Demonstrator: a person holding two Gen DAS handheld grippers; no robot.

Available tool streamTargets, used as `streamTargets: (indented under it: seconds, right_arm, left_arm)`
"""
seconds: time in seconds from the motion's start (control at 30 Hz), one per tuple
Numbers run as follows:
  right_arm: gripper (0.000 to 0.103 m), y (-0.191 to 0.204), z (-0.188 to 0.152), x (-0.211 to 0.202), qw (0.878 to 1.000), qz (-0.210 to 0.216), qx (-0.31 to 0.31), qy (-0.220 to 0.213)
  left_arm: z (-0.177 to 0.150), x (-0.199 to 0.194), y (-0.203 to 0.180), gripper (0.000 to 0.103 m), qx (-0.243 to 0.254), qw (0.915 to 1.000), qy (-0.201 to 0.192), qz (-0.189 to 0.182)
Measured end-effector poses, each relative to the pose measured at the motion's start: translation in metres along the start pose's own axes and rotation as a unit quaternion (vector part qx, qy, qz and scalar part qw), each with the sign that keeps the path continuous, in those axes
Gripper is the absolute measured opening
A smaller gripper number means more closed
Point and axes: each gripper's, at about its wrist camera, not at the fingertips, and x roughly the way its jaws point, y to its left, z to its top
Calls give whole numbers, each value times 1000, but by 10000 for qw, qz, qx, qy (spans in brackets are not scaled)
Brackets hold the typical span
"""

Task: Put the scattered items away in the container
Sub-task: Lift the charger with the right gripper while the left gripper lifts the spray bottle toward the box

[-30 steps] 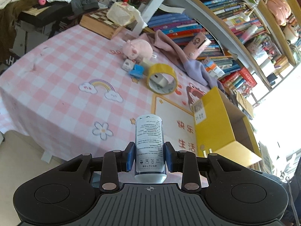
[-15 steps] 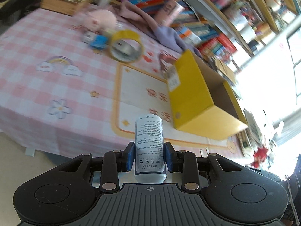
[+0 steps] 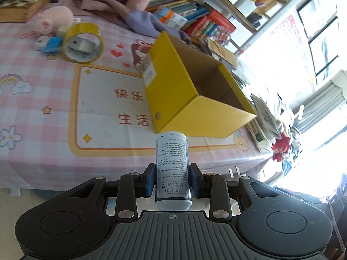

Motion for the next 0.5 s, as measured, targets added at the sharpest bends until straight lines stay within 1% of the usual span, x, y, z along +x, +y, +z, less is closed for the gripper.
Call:
streamTargets:
  seconds: [0.27,0.5]
  right_arm:
    - [24,-13,-9,-12,9991,-276,313,-91]
    - [24,-18,-15,-18,9981,-398,458,-80]
  left_arm:
    - [0,11,-18,31,343,9989,176,-257]
    - [1,16,-27,31,513,9976,206,-408]
